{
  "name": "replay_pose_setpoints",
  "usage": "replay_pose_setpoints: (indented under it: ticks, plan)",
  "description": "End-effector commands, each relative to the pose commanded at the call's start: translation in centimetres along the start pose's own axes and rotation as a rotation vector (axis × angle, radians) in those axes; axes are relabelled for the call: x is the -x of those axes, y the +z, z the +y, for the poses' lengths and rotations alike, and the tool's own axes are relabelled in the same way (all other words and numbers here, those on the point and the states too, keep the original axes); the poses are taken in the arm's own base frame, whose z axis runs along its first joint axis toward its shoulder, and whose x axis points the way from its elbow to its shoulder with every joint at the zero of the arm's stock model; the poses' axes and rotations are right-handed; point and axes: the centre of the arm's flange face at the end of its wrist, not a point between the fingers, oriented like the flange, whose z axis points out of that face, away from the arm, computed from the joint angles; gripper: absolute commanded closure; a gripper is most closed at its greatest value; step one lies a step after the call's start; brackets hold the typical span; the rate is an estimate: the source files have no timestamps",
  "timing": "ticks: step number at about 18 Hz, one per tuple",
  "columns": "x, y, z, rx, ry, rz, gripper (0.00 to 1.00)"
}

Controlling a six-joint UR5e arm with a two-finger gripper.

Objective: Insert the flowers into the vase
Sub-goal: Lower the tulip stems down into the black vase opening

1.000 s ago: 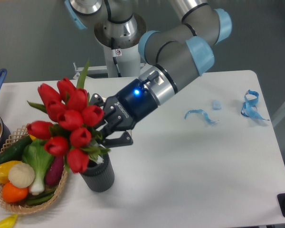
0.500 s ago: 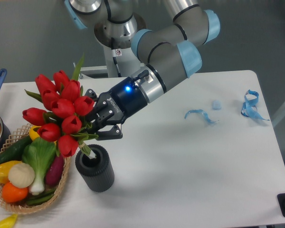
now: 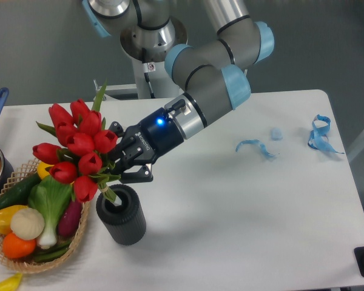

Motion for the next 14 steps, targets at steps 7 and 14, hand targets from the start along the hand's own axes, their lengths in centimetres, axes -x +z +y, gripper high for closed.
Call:
replay_pose_setpoints:
  ticks: [7,14]
  plan:
    - [0.8,0.7,3.7,0.004,-0.005,0.012,0.88]
    - [0.9,1.0,5.4,0.006,0.003,0.018,0.84]
